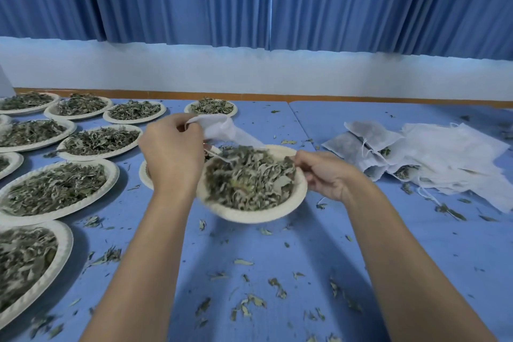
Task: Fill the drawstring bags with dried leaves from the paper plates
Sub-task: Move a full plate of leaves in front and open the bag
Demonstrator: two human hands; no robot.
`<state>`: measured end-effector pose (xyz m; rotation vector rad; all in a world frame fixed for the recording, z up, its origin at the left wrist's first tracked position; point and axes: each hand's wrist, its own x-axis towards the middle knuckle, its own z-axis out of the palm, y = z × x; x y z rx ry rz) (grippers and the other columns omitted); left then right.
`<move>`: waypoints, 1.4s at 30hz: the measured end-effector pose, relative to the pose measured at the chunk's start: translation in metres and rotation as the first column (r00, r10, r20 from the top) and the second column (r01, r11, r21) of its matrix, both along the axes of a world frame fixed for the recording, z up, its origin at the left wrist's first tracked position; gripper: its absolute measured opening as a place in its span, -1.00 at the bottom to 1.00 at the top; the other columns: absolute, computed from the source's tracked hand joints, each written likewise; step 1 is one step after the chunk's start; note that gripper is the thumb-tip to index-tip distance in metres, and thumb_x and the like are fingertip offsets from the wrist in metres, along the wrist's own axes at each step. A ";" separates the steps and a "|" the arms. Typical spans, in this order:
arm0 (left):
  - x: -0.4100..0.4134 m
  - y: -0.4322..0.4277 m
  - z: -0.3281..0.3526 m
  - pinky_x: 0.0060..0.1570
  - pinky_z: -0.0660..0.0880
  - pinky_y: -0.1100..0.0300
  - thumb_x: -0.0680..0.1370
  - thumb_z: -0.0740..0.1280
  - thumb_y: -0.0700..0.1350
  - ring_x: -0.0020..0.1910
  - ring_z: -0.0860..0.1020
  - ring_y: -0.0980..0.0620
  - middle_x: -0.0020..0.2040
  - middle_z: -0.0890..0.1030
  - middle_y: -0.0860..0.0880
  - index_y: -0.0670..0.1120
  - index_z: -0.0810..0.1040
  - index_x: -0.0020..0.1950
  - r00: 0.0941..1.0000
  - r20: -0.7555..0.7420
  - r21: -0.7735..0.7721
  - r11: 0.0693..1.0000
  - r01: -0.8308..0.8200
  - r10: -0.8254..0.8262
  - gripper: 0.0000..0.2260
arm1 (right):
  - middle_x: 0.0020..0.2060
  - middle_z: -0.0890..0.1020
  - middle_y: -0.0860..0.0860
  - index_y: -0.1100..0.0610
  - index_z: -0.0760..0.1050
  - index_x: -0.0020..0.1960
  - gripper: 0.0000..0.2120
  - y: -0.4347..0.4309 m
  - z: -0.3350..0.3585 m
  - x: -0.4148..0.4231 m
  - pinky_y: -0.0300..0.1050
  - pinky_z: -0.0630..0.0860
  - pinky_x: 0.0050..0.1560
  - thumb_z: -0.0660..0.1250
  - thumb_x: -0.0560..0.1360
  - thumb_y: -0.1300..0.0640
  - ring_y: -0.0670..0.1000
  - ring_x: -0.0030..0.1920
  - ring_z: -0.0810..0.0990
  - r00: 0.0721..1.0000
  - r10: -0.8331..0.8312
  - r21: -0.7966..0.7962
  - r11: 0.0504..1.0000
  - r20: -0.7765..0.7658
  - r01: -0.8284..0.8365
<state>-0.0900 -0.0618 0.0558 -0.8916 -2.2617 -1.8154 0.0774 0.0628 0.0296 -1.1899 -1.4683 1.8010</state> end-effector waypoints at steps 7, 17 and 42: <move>0.003 0.017 -0.007 -0.18 0.62 0.08 0.48 0.24 -0.26 -0.29 0.64 0.06 -0.08 0.67 0.01 -0.10 0.66 0.11 0.987 0.153 0.200 0.979 0.021 -0.053 -0.71 | -0.52 0.33 0.04 0.21 0.35 -0.35 -0.77 0.027 -0.028 0.005 -0.34 0.29 -0.61 0.25 0.46 0.34 -0.10 -0.62 0.25 0.908 -0.411 0.010 0.911 -0.086 0.413; -0.001 0.026 -0.023 -0.21 0.64 0.01 0.53 0.28 -0.22 -0.43 0.63 0.16 -0.13 0.66 0.07 -0.10 0.65 0.09 0.956 0.274 0.249 0.968 0.036 -0.106 -0.79 | -0.42 0.40 0.09 0.24 0.42 -0.35 -0.71 0.027 -0.039 0.004 -0.04 0.33 -0.31 0.21 0.50 0.13 0.10 -0.33 0.37 0.825 -0.409 0.529 0.833 0.391 0.162; 0.009 0.037 -0.048 -0.22 0.21 0.61 0.50 0.23 -0.27 -0.26 0.38 0.35 -0.06 0.52 -0.18 -0.15 0.65 0.12 0.998 0.021 0.147 0.987 -0.057 0.055 -0.72 | 0.56 -0.03 -0.02 -0.16 0.10 0.53 -0.27 -0.011 -0.021 -0.028 0.09 0.04 0.49 0.23 0.45 -0.34 0.07 0.54 -0.05 0.689 0.006 0.564 0.568 0.725 -0.599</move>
